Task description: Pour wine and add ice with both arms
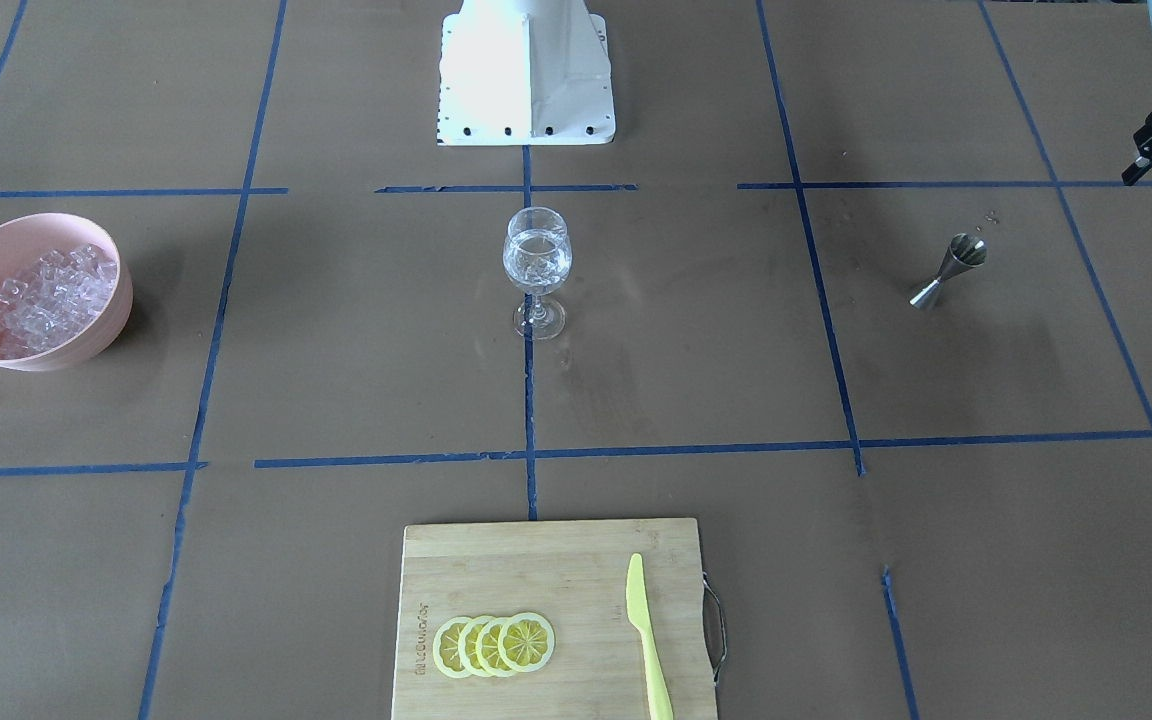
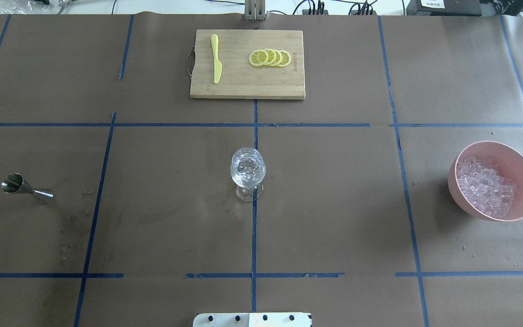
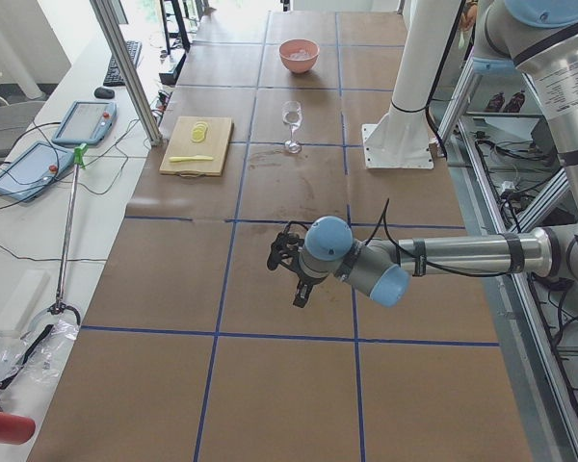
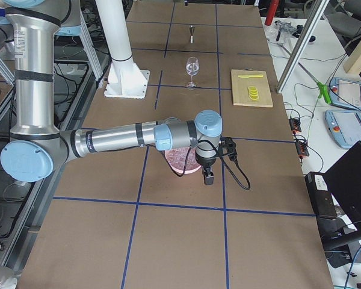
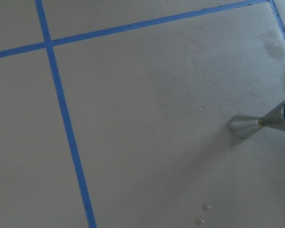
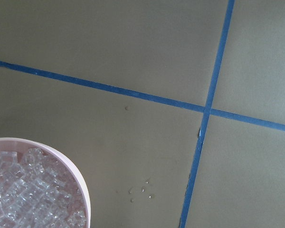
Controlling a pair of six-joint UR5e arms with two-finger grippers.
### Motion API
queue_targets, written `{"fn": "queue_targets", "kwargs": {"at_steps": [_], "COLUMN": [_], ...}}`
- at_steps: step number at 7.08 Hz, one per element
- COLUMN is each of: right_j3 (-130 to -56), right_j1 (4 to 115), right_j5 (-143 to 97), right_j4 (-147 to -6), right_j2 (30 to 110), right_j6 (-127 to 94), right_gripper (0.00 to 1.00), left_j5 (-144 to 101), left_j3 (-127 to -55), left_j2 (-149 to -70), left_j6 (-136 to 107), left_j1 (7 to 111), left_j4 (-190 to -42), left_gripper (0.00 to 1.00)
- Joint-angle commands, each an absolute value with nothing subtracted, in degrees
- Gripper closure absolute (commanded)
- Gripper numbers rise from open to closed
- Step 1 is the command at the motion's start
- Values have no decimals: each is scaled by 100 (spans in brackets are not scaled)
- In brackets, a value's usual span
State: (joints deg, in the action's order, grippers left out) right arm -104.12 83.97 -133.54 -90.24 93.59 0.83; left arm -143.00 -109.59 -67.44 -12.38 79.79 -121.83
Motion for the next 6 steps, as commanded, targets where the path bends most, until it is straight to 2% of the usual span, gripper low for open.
{"fn": "queue_targets", "kwargs": {"at_steps": [1,6], "right_j3": [-10398,-10397], "right_j1": [8385,8394], "right_j5": [-13377,-13228], "right_j4": [-9079,-9009], "right_j2": [9343,9518], "right_j6": [123,280], "right_gripper": [0,0], "left_j5": [-14335,-13772], "left_j3": [-11520,-11304], "left_j2": [-6943,-7277], "left_j6": [-1213,-572], "left_j1": [8356,8465], "left_j4": [-11743,-11664], "left_gripper": [0,0]}}
